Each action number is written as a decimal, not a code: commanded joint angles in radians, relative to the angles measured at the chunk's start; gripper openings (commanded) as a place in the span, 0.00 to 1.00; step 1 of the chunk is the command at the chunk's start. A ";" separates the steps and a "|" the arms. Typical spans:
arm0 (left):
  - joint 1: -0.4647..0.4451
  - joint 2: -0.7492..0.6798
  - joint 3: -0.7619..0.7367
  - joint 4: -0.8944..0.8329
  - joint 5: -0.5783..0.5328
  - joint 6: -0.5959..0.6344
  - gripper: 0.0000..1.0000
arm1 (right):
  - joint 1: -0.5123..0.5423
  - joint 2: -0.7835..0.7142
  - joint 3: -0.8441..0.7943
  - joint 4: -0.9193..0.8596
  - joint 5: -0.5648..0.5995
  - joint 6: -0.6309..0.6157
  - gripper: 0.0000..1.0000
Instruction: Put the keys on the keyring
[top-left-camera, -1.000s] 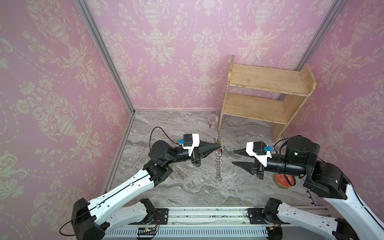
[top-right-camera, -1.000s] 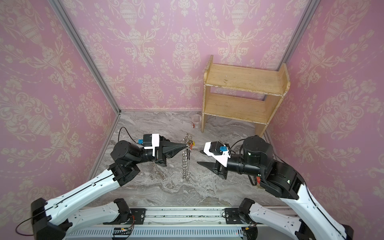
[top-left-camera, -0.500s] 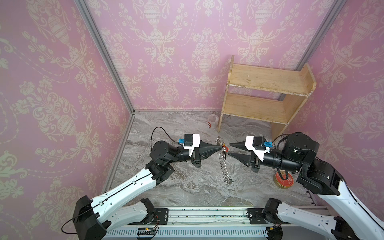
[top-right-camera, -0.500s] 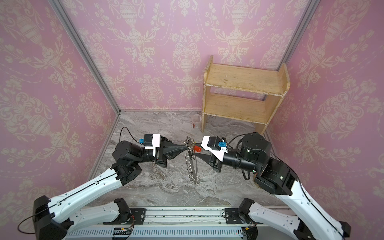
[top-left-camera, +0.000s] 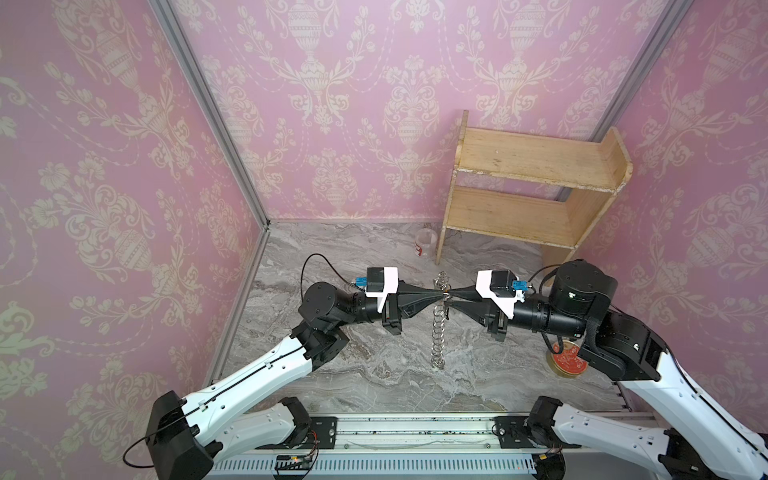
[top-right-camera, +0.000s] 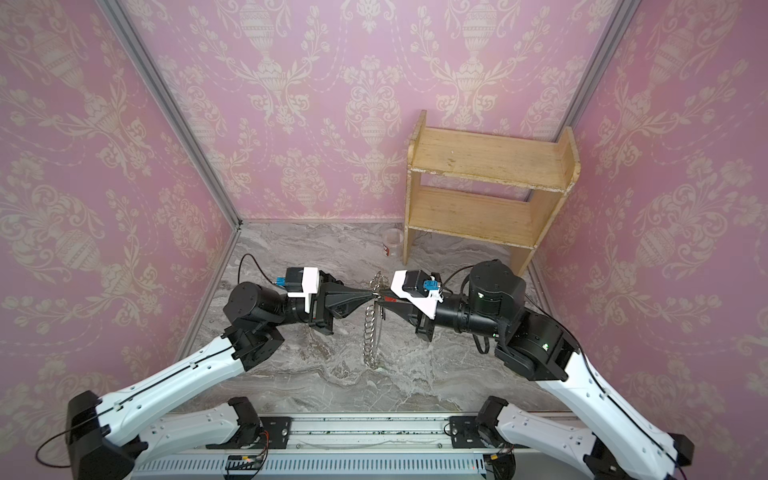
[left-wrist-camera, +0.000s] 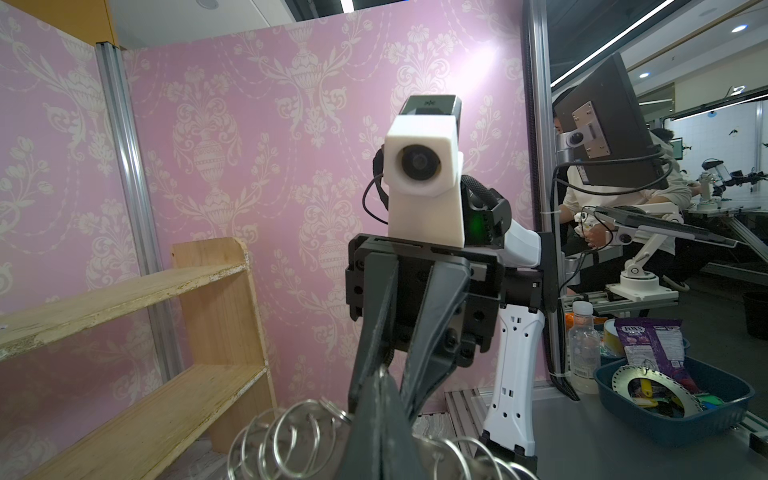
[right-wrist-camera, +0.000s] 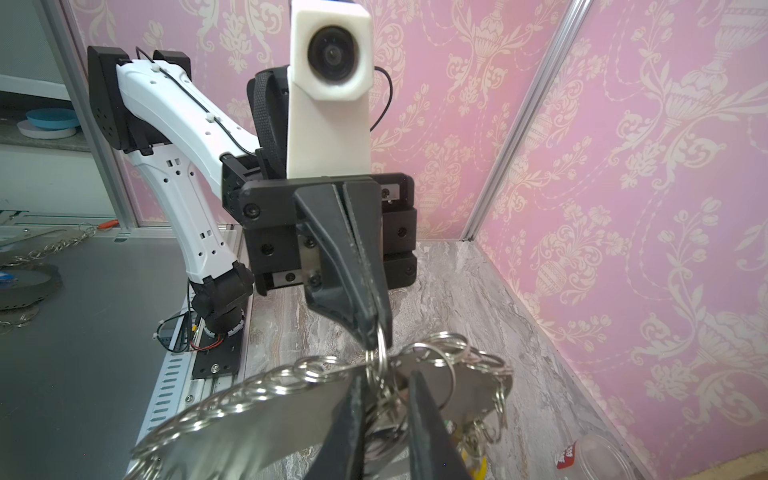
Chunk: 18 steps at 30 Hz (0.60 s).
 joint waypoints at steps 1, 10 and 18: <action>0.007 0.001 0.005 0.058 0.027 -0.016 0.00 | 0.002 -0.010 -0.019 0.025 -0.036 0.011 0.18; 0.007 0.001 0.007 0.063 0.021 -0.018 0.00 | 0.002 -0.004 -0.025 0.030 -0.046 0.026 0.00; 0.007 -0.016 0.009 0.012 0.004 -0.011 0.00 | 0.002 0.006 0.005 -0.024 -0.040 0.014 0.00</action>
